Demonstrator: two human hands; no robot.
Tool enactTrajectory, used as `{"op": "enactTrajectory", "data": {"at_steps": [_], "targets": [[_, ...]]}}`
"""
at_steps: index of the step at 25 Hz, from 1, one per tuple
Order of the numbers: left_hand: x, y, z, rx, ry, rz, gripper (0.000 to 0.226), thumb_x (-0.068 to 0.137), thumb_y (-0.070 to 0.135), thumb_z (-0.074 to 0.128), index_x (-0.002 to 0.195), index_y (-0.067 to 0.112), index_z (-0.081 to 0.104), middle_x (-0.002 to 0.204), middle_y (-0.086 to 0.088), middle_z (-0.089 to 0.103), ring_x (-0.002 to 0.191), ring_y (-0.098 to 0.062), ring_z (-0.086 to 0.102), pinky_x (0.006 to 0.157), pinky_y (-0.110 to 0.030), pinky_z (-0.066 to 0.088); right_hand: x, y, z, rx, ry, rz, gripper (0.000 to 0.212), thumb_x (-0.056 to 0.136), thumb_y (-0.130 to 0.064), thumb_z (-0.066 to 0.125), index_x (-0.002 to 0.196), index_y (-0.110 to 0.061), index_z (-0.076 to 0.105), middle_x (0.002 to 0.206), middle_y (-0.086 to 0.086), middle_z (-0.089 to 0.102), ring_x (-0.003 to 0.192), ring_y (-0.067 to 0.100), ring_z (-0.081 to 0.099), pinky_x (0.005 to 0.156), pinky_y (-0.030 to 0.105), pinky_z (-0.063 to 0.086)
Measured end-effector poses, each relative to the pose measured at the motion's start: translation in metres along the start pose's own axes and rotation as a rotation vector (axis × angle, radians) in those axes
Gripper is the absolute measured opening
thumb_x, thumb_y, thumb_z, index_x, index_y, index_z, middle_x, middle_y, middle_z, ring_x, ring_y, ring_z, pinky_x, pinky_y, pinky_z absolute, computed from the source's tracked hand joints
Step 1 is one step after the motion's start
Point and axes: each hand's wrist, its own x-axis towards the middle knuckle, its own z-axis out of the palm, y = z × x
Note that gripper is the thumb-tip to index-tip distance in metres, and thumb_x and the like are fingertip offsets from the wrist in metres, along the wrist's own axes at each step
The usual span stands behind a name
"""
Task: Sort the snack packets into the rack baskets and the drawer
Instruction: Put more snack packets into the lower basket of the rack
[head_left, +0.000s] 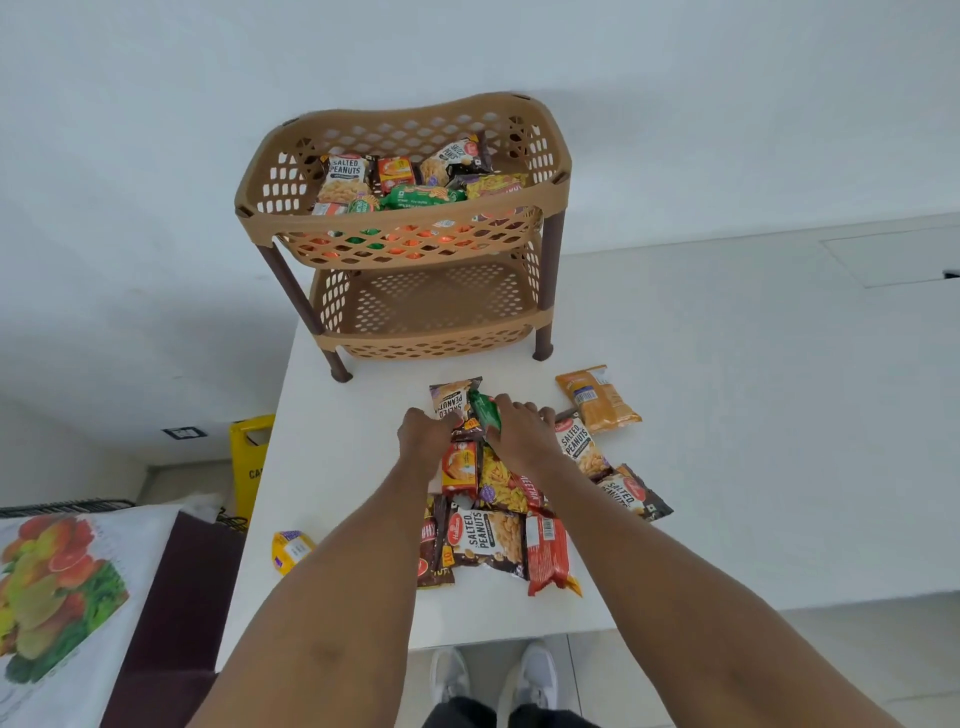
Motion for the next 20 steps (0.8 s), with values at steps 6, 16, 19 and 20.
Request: {"op": "enactTrajectory", "data": {"at_steps": [6, 16, 19, 20], "targets": [[0.018, 0.002, -0.022, -0.319, -0.165, -0.108, 0.027, 0.083, 0.007, 0.085, 0.103, 0.005, 0.067, 0.087, -0.011, 0.064, 0.076, -0.021, 0.057, 0.077, -0.035, 0.054, 0.009, -0.002, -0.014, 0.138, 0.134, -0.020, 0.042, 0.102, -0.039, 0.051, 0.134, -0.012, 0.057, 0.128, 0.009, 0.063, 0.122, 0.031, 0.058, 0.105, 0.047, 0.041], [0.013, 0.012, -0.047, -0.492, -0.623, -0.010, 0.045, 0.088, 0.002, 0.078, 0.128, 0.016, 0.061, 0.109, -0.009, 0.071, 0.093, -0.022, 0.068, 0.084, -0.034, 0.054, 0.044, -0.027, -0.036, 0.878, -0.120, 0.127, 0.053, 0.087, -0.046, 0.078, 0.116, -0.003, 0.069, 0.111, 0.019, 0.074, 0.089, 0.026, 0.062, 0.075, 0.036, 0.042], [0.016, 0.009, -0.051, -0.408, -0.647, -0.010, 0.046, 0.089, 0.023, 0.081, 0.132, 0.021, 0.064, 0.127, -0.007, 0.070, 0.114, -0.029, 0.065, 0.095, -0.043, 0.054, 0.045, -0.019, -0.031, 0.962, -0.124, 0.113, 0.033, 0.084, -0.026, 0.085, 0.111, -0.009, 0.077, 0.108, 0.018, 0.077, 0.090, 0.030, 0.069, 0.078, 0.036, 0.047], [0.018, 0.009, -0.052, -0.408, -0.585, 0.012, 0.042, 0.091, 0.031, 0.079, 0.130, 0.020, 0.066, 0.129, -0.007, 0.069, 0.117, -0.031, 0.065, 0.098, -0.046, 0.053, 0.045, -0.020, -0.033, 0.974, -0.133, 0.106, 0.033, 0.083, -0.025, 0.087, 0.110, -0.010, 0.077, 0.106, 0.014, 0.078, 0.090, 0.029, 0.069, 0.079, 0.036, 0.049]]}}
